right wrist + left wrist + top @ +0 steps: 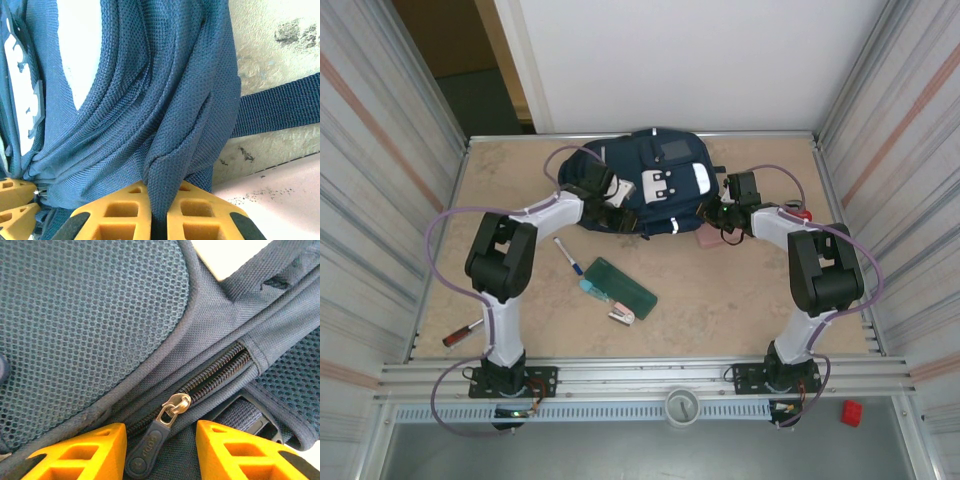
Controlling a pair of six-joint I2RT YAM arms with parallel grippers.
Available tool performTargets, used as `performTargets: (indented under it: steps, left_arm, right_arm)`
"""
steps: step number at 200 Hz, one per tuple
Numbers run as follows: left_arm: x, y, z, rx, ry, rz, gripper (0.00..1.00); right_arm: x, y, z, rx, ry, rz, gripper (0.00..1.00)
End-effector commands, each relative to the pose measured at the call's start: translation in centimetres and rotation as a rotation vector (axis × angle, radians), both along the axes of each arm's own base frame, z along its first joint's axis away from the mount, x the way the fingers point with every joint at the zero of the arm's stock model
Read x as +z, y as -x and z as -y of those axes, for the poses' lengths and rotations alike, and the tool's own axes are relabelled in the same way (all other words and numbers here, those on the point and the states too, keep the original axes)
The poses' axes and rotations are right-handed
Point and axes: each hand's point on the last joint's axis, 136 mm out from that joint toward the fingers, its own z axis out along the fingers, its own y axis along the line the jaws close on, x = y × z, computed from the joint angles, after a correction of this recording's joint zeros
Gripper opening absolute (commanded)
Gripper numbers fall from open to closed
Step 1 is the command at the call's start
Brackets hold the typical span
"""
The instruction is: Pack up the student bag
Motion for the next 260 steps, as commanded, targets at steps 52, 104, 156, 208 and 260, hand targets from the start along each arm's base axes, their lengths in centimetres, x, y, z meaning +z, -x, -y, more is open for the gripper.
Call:
performTargets:
  steps: [52,104,156,208,260]
  left_arm:
    - [-4.5,2.1,-0.1,-0.088,-0.103,-0.103,0.41]
    - [-4.4,1.0,1.1,-0.103,-0.081,-0.045,0.25]
    - [2.1,-0.2,2.5,-0.127,0.079,0.109,0.03]
    - [4.3,-0.6,2.0,-0.14,0.096,0.173,0.0]
    - [5.2,-0.5,1.0,-0.161,0.082,0.207,0.0]
  right_arm:
    - [-0.8,0.1,-1.3,0.064,-0.021,-0.008,0.08]
    - [-0.7,0.4,-1.4,0.069,-0.012,-0.014,0.08]
    - [-0.6,0.6,-0.7,0.064,0.004,-0.015,0.07]
    - [-0.4,0.6,0.1,0.054,0.005,-0.011,0.06]
    - [0.0,0.5,1.2,0.035,0.004,-0.002,0.05]
